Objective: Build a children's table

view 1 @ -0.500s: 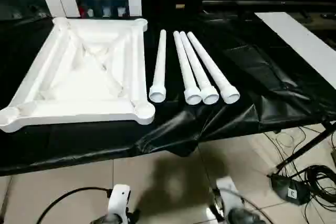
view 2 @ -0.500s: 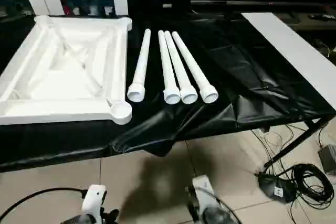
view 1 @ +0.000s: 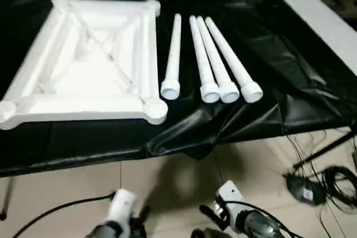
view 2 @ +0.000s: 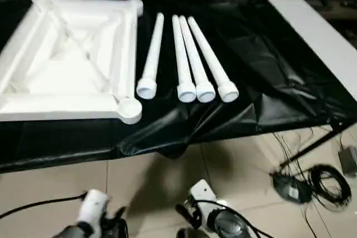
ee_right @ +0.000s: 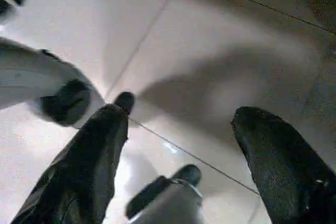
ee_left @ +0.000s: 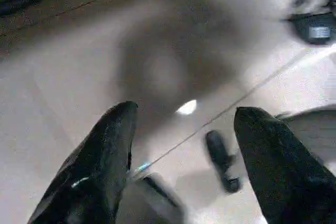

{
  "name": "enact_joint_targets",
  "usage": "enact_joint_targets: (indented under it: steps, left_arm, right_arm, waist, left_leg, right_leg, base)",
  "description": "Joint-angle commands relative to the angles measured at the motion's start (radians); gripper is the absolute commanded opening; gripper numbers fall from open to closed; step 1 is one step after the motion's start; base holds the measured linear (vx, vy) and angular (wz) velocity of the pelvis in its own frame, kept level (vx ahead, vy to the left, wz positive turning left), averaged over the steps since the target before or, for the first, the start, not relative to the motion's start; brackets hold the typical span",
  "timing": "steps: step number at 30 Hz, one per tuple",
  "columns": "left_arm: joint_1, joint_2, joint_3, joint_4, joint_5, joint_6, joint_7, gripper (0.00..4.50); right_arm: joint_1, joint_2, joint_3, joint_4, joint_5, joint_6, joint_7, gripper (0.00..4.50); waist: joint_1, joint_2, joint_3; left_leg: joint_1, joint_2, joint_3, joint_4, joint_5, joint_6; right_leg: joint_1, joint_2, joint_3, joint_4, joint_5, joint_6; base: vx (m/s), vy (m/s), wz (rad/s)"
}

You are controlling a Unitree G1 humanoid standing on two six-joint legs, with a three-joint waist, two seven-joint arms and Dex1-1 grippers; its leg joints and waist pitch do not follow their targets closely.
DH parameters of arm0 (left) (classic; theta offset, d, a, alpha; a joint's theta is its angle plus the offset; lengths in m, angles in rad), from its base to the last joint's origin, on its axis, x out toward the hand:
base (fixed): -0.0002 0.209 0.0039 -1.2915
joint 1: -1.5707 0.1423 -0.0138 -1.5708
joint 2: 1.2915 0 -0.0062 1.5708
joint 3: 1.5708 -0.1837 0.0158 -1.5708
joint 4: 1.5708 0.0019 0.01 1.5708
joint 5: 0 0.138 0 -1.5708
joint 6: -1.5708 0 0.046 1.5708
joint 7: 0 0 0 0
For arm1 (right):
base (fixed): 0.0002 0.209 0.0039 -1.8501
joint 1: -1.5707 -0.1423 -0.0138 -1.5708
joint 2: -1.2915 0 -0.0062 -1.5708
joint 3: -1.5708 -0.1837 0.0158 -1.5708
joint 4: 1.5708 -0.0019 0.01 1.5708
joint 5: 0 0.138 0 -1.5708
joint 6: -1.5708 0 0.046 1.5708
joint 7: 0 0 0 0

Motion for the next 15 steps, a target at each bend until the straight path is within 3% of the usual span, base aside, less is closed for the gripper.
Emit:
enact_joint_targets:
  steps: [1,2,4,5,6,10,12,15]
  left_arm:
    - [0.044,-0.004,-0.049,-0.065,0.021,-0.033,-0.037,3.32]
    - [0.072,0.004,-0.074,-0.119,0.036,-0.057,-0.041,3.32]
    - [0.108,0.018,-0.098,-0.185,0.055,-0.105,-0.036,3.32]
    - [0.135,0.036,-0.113,-0.245,0.073,-0.146,-0.025,3.32]
    - [0.148,0.045,-0.120,-0.273,0.084,-0.163,-0.019,3.32]
    - [0.206,0.076,-0.093,-0.425,0.074,-0.156,-0.031,3.32]
    - [0.230,0.094,-0.069,-0.506,0.063,-0.146,-0.026,3.32]
    - [0.264,0.109,-0.042,-0.620,0.041,-0.135,-0.023,3.32]
  right_arm:
    - [0.030,-0.022,0.021,-0.072,0.021,-0.023,0.061,3.53]
    - [0.049,-0.032,0.033,-0.126,0.034,-0.031,0.101,3.53]
    - [0.079,-0.058,0.049,-0.220,0.053,-0.049,0.169,3.53]
    - [0.094,-0.078,0.055,-0.278,0.066,-0.053,0.204,3.53]
    - [0.099,-0.088,0.058,-0.303,0.071,-0.052,0.217,3.53]
    - [0.147,-0.152,0.058,-0.499,0.138,-0.008,0.329,3.53]
    - [0.167,-0.184,0.060,-0.594,0.174,0.022,0.370,3.53]
    - [0.193,-0.217,0.058,-0.712,0.217,0.071,0.411,3.53]
  waist:
    - [-0.003,0.002,-0.024]
    - [-0.002,0.001,-0.022]
    - [-0.004,-0.004,-0.014]
    - [-0.007,-0.008,-0.004]
    - [-0.006,-0.009,-0.001]
    - [-0.003,-0.012,0.021]
    - [0.000,-0.013,0.024]
    - [-0.002,-0.016,0.029]
  left_leg:
    - [0.023,0.098,-0.043,-0.074,-0.190,0.115]
    - [0.020,0.100,-0.043,-0.066,-0.132,0.147]
    - [0.019,0.099,-0.042,-0.060,-0.117,0.180]
    - [0.020,0.100,-0.043,-0.064,-0.135,0.185]
    - [0.021,0.101,-0.044,-0.066,-0.155,0.182]
    - [0.031,0.105,-0.045,-0.081,-0.249,0.120]
    - [0.033,0.108,-0.045,-0.083,-0.247,0.108]
    - [0.035,0.104,-0.044,-0.081,-0.213,0.099]
  right_leg:
    - [0.011,-0.105,0.063,-0.064,0.110,-0.228]
    - [0.016,-0.107,0.061,-0.052,0.233,-0.227]
    - [0.015,-0.107,0.059,-0.043,0.341,-0.215]
    - [0.012,-0.107,0.058,-0.045,0.344,-0.210]
    - [0.013,-0.107,0.056,-0.048,0.317,-0.207]
    - [0.010,-0.104,0.063,-0.068,0.079,-0.217]
    - [0.009,-0.105,0.065,-0.070,0.049,-0.215]
    - [0.009,-0.102,0.066,-0.067,0.074,-0.217]
  base:
    - [0.000,0.000,0.00]
    - [0.000,0.000,0.00]
    - [0.000,0.000,0.00]
    - [0.000,0.000,0.00]
    - [0.000,0.000,0.00]
    - [0.000,0.000,0.00]
    - [0.000,0.000,0.00]
    - [0.000,0.000,0.00]
